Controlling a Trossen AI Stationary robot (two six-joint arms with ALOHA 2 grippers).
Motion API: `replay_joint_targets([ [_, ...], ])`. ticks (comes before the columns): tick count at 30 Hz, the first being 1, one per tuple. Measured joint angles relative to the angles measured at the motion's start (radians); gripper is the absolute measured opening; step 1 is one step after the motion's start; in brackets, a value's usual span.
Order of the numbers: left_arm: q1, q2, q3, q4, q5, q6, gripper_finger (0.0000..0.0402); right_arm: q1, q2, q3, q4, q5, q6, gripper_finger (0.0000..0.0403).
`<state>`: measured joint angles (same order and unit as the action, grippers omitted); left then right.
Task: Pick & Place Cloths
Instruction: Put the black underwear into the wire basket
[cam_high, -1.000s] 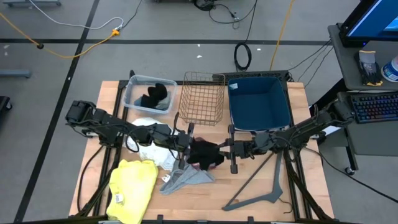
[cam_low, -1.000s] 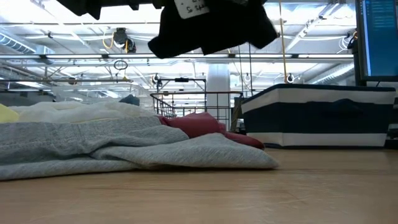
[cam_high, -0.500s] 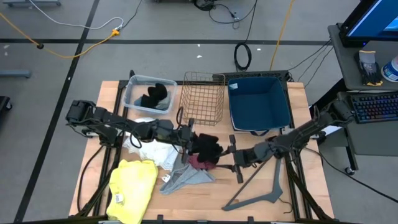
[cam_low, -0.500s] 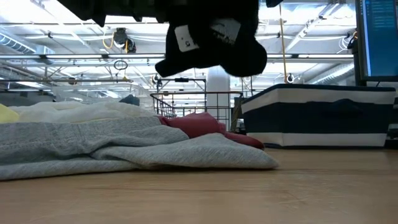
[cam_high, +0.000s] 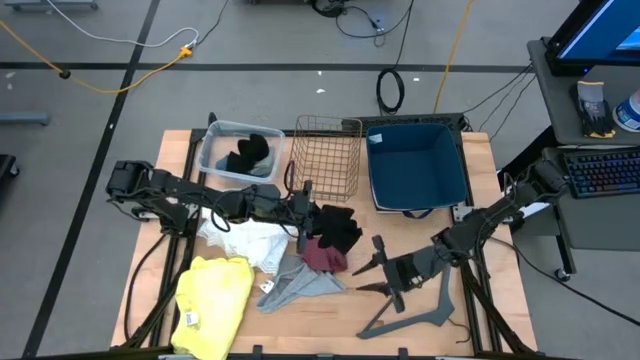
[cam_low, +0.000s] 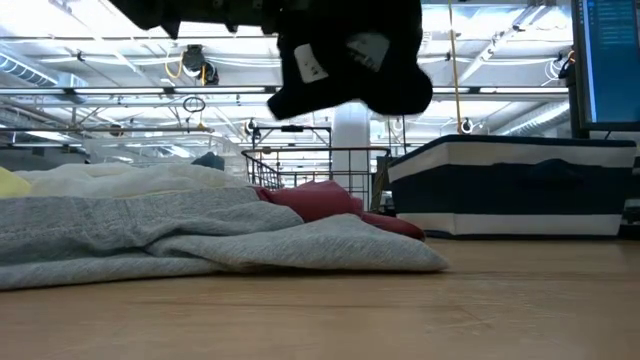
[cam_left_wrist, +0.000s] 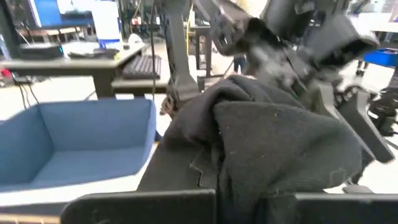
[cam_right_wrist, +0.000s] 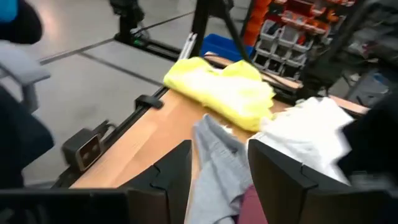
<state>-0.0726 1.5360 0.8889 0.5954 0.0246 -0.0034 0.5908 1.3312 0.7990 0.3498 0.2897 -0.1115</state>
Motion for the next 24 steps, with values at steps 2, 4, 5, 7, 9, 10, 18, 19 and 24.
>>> replay_joint_targets([
  [2,0.007,0.0,0.036,-0.049,-0.002,0.022,0.0001,0.02,0.0,0.0,-0.016,0.0,0.011,0.0147],
  [4,0.011,0.0,0.078,-0.116,-0.032,0.053,0.0001,0.039,0.0,0.0,-0.035,0.0,0.03,0.0147],
  [5,0.012,0.0,0.103,-0.153,-0.062,0.073,0.0001,0.047,0.0,0.0,-0.045,0.0,0.044,0.0147],
  [7,0.013,0.0,0.154,-0.228,-0.132,0.116,0.0001,0.065,0.0,0.0,-0.064,0.0,0.07,0.0146],
  [9,0.013,0.0,0.202,-0.309,-0.213,0.158,0.0001,0.081,0.0,0.0,-0.082,0.0,0.094,0.0145],
  [10,0.013,0.0,0.225,-0.346,-0.252,0.179,0.0001,0.089,0.0,0.0,-0.094,0.001,0.104,0.0144],
  [18,0.057,0.0,0.343,-0.484,-0.466,0.295,0.0,0.135,0.0,0.0,-0.185,0.001,0.217,0.0143],
  [19,0.07,0.0,0.349,-0.488,-0.478,0.302,0.0,0.139,0.0,0.0,-0.194,0.001,0.237,0.0142],
  [24,0.164,0.0,0.353,-0.503,-0.495,0.282,0.0,0.16,0.001,0.0,-0.247,-0.002,0.317,0.0142],
])
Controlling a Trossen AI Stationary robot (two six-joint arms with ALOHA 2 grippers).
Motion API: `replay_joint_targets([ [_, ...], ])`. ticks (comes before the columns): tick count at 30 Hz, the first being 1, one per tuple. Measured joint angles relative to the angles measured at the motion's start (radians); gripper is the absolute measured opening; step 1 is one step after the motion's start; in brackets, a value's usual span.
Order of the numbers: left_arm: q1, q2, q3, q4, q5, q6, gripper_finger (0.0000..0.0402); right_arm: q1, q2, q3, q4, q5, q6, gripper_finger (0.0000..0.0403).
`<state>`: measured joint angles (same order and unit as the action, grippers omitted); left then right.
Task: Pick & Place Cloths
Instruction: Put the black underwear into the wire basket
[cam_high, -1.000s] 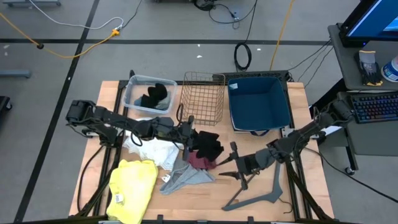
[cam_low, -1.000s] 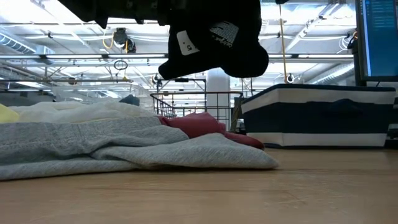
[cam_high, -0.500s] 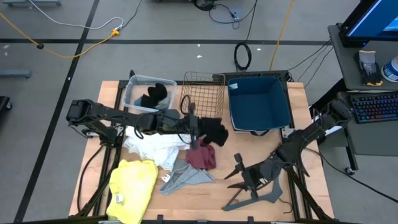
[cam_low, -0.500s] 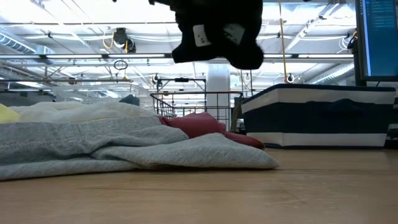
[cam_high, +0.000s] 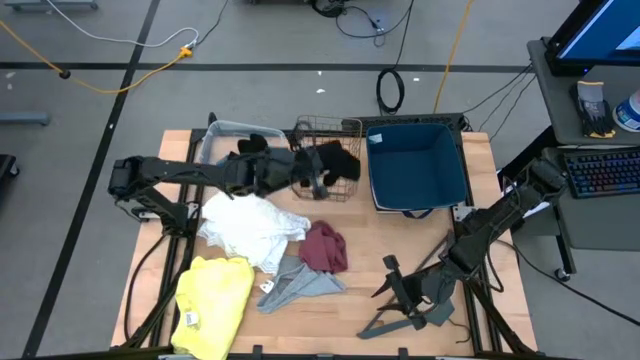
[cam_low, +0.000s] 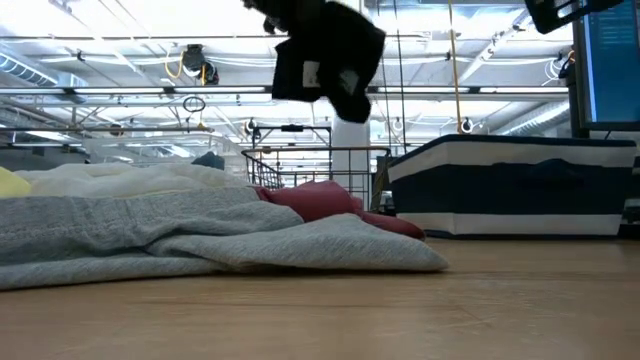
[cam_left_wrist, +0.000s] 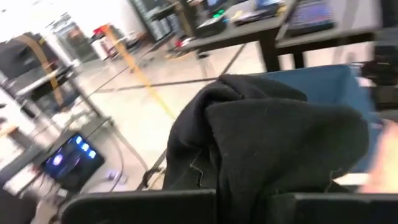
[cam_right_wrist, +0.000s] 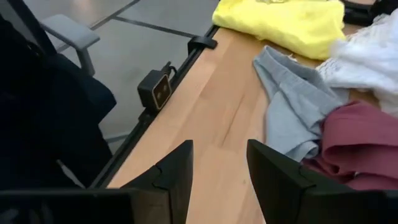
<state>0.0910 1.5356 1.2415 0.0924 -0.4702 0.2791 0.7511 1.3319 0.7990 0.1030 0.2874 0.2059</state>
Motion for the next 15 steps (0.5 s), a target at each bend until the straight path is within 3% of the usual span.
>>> replay_joint_targets([
  [7,0.146,0.0,0.0,-0.016,0.002,-0.095,0.0,0.018,0.0,0.0,-0.011,-0.001,0.015,0.014],
  [12,0.23,0.0,0.0,-0.015,0.103,-0.174,0.0,0.017,0.0,0.0,-0.011,-0.001,0.013,0.0139],
  [15,0.254,0.0,0.0,-0.014,0.111,-0.199,0.0,0.017,0.0,0.0,-0.011,-0.001,0.011,0.0139],
])
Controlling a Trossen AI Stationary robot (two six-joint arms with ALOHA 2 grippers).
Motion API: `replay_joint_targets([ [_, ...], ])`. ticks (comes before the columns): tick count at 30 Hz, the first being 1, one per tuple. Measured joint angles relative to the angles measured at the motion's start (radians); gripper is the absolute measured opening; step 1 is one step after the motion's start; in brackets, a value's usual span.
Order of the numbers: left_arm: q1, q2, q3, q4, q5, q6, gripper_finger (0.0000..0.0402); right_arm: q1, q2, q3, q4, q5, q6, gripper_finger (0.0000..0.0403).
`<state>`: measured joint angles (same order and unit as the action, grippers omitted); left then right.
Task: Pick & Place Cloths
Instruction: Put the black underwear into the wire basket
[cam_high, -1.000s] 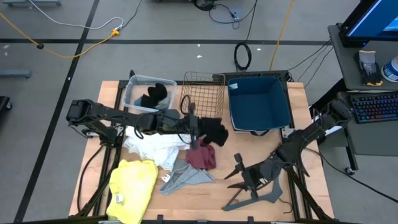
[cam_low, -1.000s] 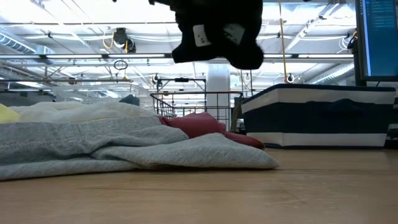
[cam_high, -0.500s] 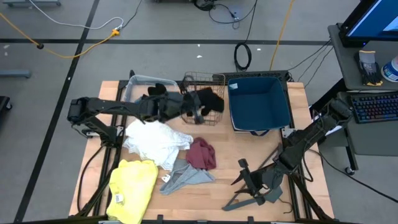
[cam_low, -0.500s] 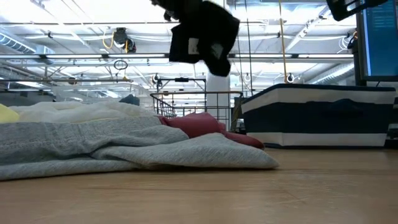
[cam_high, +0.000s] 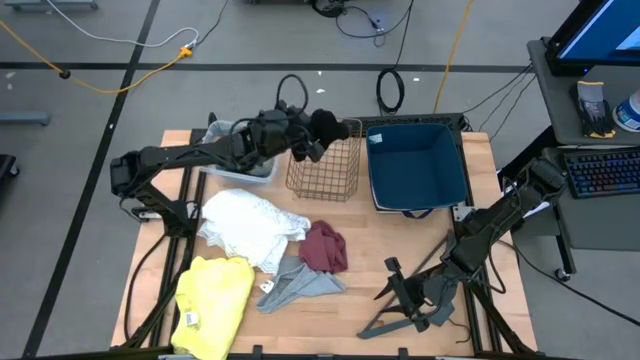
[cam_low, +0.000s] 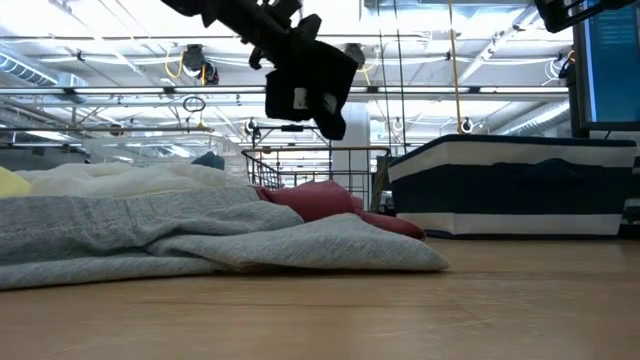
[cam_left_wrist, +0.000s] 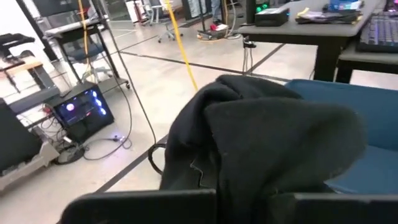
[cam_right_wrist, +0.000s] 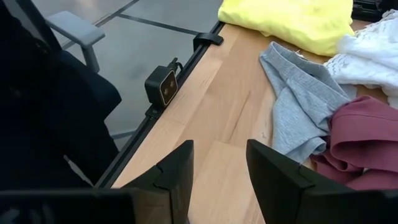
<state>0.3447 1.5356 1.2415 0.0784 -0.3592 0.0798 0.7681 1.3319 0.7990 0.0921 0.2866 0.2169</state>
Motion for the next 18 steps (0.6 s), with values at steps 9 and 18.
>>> replay_joint_targets([
  [9,0.015,0.004,0.0,-0.015,0.002,0.0,0.0,0.0,0.0,0.0,0.0,0.0,0.0,0.0139],
  [18,0.009,0.104,-0.001,-0.025,0.003,-0.01,0.0,-0.001,0.0,0.0,0.004,0.0,0.0,0.0139],
])
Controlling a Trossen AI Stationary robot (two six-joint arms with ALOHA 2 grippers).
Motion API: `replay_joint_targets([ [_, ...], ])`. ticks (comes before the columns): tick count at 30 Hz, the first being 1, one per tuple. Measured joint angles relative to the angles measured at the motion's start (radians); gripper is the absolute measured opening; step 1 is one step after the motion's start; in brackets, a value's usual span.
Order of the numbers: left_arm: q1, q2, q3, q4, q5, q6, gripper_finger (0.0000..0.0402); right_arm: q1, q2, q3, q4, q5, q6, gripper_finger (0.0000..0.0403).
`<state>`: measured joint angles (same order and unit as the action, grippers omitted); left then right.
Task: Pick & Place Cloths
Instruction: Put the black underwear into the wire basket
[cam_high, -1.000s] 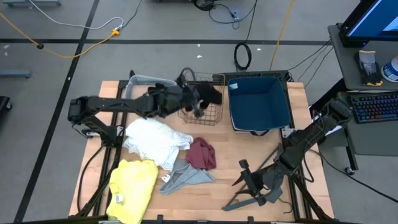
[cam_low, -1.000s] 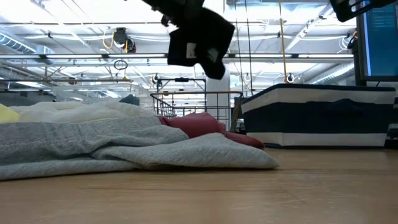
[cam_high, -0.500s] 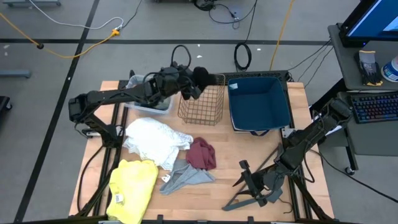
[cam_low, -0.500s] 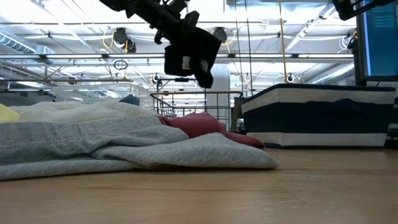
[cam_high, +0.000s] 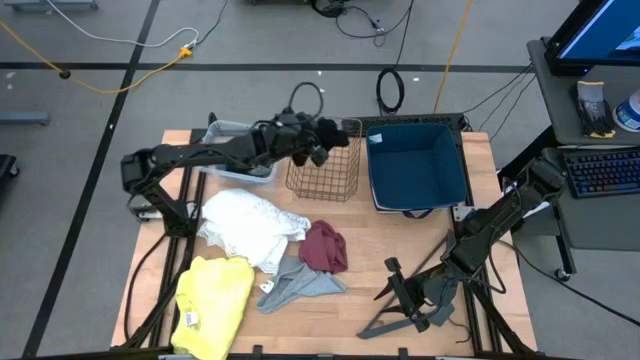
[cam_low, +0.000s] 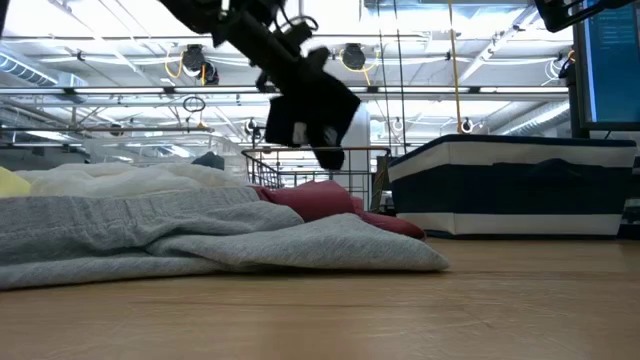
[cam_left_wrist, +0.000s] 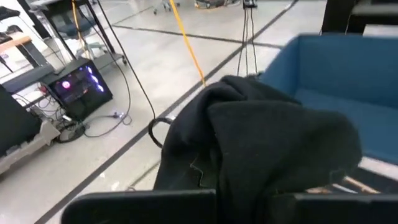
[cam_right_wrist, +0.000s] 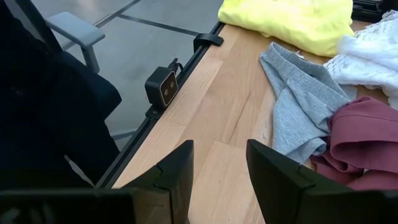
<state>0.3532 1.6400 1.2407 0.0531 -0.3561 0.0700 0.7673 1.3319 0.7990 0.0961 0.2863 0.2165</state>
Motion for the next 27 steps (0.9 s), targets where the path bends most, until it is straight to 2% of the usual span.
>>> replay_joint_targets([
  [6,0.001,0.106,0.039,-0.029,0.005,-0.006,0.0,0.0,0.0,0.0,0.004,0.0,0.0,0.0139],
  [16,0.001,0.274,0.201,-0.198,0.013,-0.057,0.0,-0.002,0.0,0.0,0.004,0.0,0.007,0.0139],
  [27,0.006,0.315,0.212,-0.309,-0.018,-0.106,0.0001,-0.002,0.0,0.0,0.005,0.001,0.007,0.0139],
])
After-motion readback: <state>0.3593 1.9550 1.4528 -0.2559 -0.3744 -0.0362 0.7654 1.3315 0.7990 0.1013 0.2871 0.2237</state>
